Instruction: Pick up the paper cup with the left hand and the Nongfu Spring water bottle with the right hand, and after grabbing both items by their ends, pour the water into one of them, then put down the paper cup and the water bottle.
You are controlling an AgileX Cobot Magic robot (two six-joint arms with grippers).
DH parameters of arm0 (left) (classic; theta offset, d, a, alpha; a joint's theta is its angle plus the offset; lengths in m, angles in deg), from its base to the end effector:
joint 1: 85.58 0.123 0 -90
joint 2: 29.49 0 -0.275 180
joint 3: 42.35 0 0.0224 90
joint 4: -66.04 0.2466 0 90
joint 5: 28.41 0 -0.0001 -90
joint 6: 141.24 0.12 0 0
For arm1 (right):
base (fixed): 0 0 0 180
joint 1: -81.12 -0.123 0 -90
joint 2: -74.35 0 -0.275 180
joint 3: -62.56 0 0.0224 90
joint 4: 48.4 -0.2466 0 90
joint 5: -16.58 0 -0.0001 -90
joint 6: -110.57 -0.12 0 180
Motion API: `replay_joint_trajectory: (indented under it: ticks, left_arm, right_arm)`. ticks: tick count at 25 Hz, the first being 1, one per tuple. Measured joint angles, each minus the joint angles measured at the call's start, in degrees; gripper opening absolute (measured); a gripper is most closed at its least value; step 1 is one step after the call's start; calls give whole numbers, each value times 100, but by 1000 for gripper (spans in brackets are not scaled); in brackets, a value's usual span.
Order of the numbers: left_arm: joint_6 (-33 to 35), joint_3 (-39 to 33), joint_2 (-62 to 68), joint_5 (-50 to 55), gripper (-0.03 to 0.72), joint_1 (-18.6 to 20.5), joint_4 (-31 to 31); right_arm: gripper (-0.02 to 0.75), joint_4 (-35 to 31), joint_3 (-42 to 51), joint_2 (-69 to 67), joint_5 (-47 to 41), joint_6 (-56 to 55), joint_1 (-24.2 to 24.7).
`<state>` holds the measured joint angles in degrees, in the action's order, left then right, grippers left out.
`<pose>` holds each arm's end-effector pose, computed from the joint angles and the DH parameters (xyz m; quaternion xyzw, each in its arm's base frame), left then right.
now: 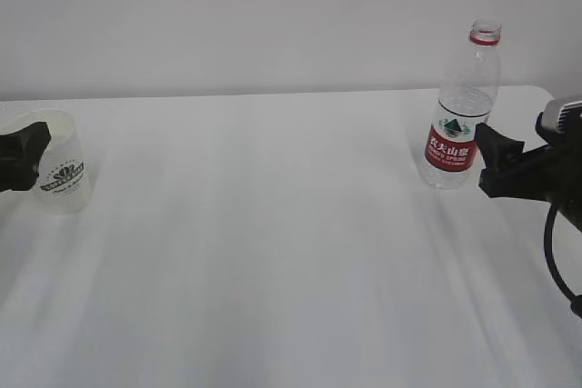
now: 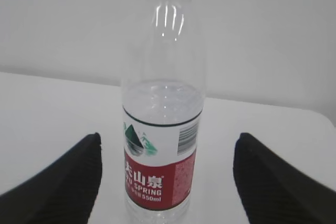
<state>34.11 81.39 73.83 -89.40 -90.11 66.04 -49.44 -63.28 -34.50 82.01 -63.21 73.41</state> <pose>0.2881 -0.0228 0.1493 -0.0008 0.7581 -0.0522 0.6501 0.2988 0.0385 0.1380 -0.0830 0.7477 0.0048 0.6588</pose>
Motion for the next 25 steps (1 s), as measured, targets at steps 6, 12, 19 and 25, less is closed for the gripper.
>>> replay_joint_trajectory:
  ticks: [6,12,19,25]
  left_arm:
    - [0,-13,-617,411,644,0,90]
    - [0,-13,-1248,811,634,0,212]
    - [47,-26,-1995,1446,624,0,319]
    - [59,-39,-2558,1869,613,0,327]
  right_arm:
    - [592,0,0,425,-137,0,0]
    - [593,0,11,772,-398,11,0]
    - [593,0,62,1208,-684,11,0]
    - [592,-10,221,1572,-797,11,0]
